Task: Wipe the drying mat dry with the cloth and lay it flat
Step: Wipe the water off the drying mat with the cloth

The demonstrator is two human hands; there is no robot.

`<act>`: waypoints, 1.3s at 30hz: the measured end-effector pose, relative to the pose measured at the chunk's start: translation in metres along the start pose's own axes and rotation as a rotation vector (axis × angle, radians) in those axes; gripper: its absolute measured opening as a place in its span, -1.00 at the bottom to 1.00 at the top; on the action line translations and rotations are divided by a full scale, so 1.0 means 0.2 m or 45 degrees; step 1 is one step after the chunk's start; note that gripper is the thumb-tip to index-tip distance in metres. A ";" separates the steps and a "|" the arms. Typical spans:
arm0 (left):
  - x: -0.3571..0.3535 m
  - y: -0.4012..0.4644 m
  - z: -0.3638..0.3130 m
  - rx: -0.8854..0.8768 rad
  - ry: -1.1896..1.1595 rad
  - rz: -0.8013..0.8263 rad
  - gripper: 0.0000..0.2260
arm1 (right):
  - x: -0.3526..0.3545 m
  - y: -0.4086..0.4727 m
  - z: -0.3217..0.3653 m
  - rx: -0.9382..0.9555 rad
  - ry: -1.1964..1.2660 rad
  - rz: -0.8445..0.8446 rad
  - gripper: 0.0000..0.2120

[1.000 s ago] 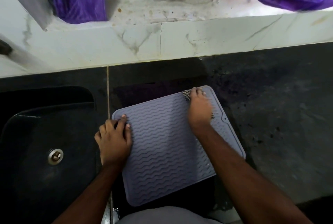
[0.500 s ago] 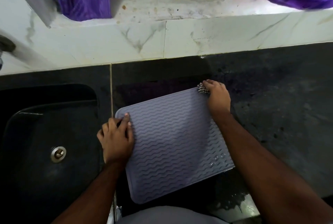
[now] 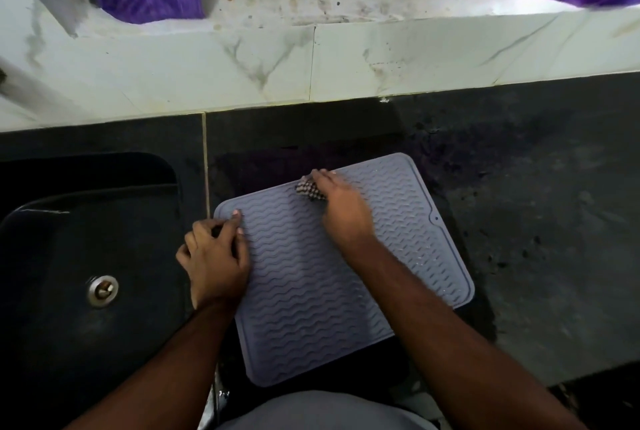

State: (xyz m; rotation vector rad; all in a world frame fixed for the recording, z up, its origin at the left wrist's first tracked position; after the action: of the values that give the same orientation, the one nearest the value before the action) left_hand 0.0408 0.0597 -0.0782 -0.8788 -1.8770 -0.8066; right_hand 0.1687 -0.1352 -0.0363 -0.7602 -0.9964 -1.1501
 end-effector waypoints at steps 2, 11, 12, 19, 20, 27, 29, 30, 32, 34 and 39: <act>0.00 0.00 0.00 -0.009 -0.011 0.000 -0.63 | -0.02 -0.06 0.04 0.175 -0.052 0.019 -0.44; -0.01 0.00 0.01 -0.017 0.026 -0.015 -0.61 | 0.15 0.07 -0.47 0.039 -0.141 -0.158 -0.65; -0.01 0.00 0.01 -0.015 0.028 -0.020 -0.61 | 0.17 0.08 -0.49 -0.030 -0.249 -0.154 -0.64; -0.02 0.01 0.01 -0.013 0.010 -0.024 -0.61 | 0.12 0.00 -0.45 -0.122 -0.291 -0.143 -0.57; -0.02 0.01 0.01 -0.009 0.005 -0.019 -0.61 | 0.12 0.00 -0.47 -0.111 -0.282 -0.149 -0.58; -0.01 0.01 0.01 -0.017 0.002 -0.023 -0.62 | 0.16 0.15 -0.51 -0.404 -0.269 -0.268 -0.66; -0.01 0.01 0.00 -0.018 -0.005 -0.028 -0.62 | 0.16 0.15 -0.47 -0.427 -0.291 -0.259 -0.68; -0.01 0.00 0.01 -0.017 -0.006 -0.033 -0.62 | 0.15 0.12 -0.46 -0.388 -0.306 -0.262 -0.68; -0.01 0.00 0.01 -0.017 -0.004 -0.043 -0.61 | 0.11 0.05 -0.45 -0.253 -0.312 -0.256 -0.67; -0.01 0.00 0.01 -0.028 -0.008 -0.039 -0.61 | 0.11 0.01 -0.52 -0.164 -0.326 -0.224 -0.65; -0.01 0.00 0.01 -0.022 0.014 -0.019 -0.61 | 0.21 0.08 -0.64 -0.258 -0.364 -0.261 -0.69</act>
State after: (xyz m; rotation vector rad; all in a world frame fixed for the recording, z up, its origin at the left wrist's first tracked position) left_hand 0.0408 0.0611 -0.0797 -0.8696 -1.8716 -0.8363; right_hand 0.2190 -0.2595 -0.0473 -1.0230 -1.2292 -1.3594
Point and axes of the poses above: each hand's wrist, its own y-axis towards the middle knuckle, its own x-axis out of the back of the hand, z = x × y, the point moved 2 cm from there along y, towards the middle knuckle, and after that the axes turned 6 degrees about -z, right-handed, at the moved point
